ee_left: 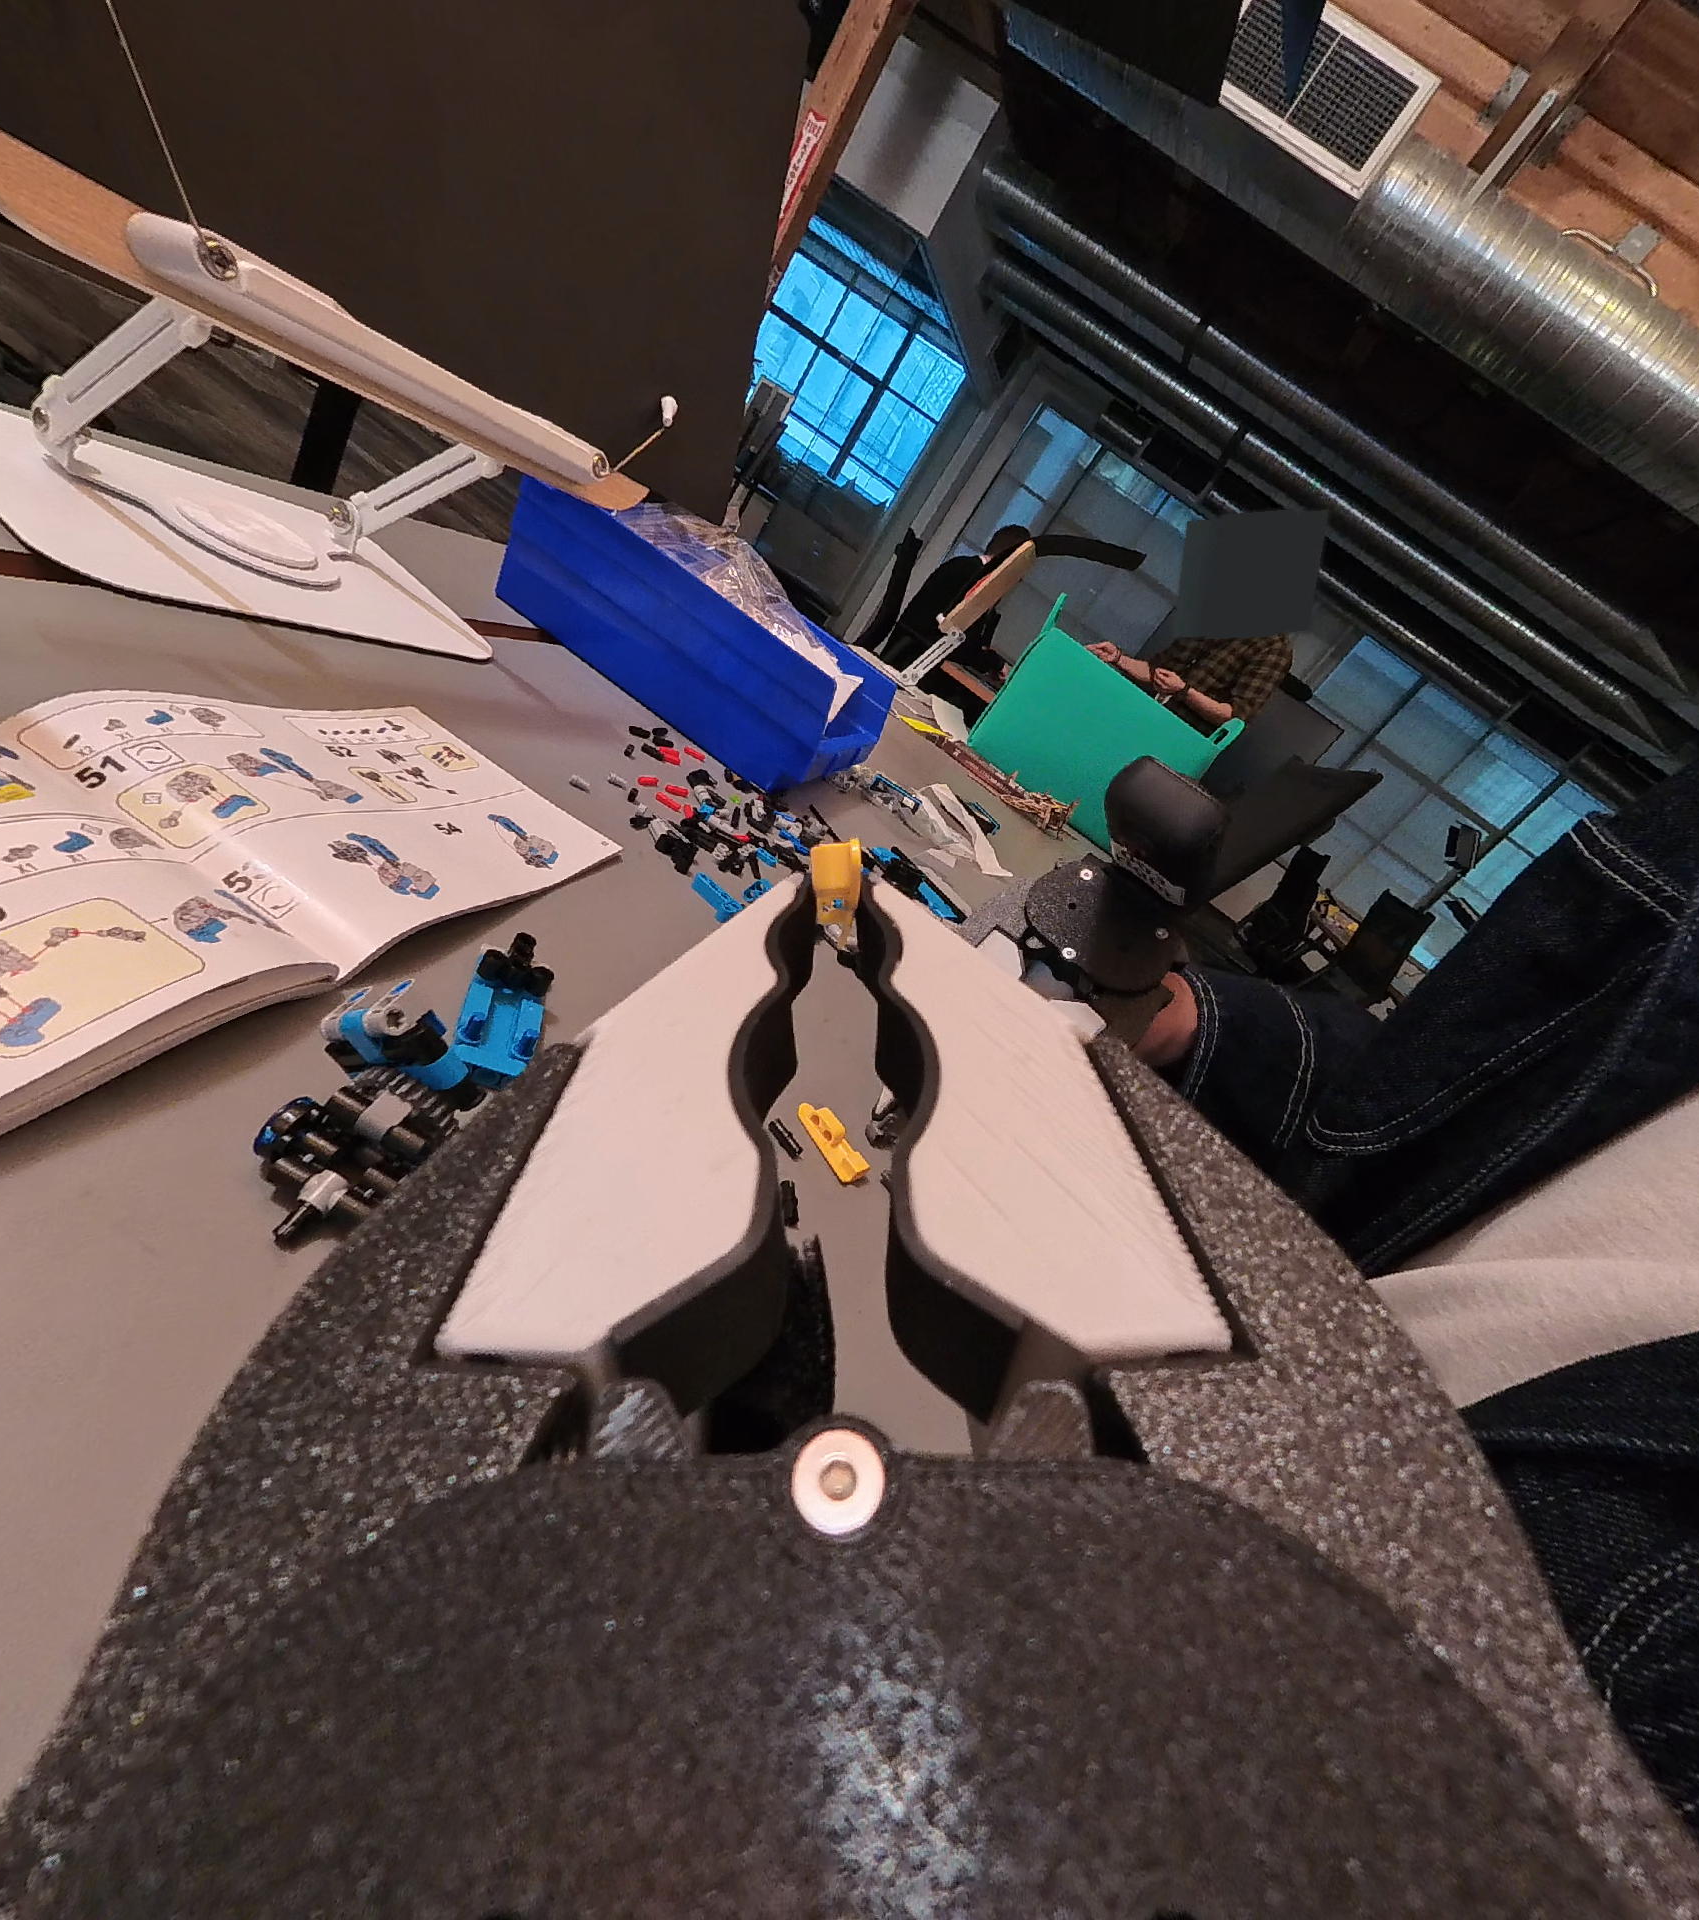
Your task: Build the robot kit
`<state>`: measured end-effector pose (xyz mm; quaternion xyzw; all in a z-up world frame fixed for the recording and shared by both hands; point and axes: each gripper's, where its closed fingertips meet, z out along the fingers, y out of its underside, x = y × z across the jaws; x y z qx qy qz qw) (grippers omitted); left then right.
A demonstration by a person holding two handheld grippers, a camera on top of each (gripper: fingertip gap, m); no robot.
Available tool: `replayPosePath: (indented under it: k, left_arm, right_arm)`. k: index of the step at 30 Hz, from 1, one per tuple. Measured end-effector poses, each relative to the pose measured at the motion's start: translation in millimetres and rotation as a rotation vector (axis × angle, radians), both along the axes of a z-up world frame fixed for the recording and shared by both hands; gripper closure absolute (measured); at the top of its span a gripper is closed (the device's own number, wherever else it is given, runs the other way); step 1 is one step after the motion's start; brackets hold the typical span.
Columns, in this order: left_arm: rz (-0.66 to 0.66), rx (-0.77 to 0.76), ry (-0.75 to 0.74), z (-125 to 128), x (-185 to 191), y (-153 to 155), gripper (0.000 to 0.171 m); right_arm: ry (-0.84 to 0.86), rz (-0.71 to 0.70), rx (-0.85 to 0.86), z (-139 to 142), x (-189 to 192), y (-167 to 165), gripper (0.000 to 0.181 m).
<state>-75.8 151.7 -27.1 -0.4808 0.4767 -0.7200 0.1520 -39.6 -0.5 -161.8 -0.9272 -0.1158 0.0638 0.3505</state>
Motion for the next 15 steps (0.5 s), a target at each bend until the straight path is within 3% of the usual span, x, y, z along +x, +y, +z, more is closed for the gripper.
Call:
replayPosePath:
  k: [15]
  left_arm:
    - [0.002, -0.001, -0.013, 3, -2, 1, 0.164]
  right_arm:
    - [0.052, 0.067, -0.049, -2, -23, 3, 0.172]
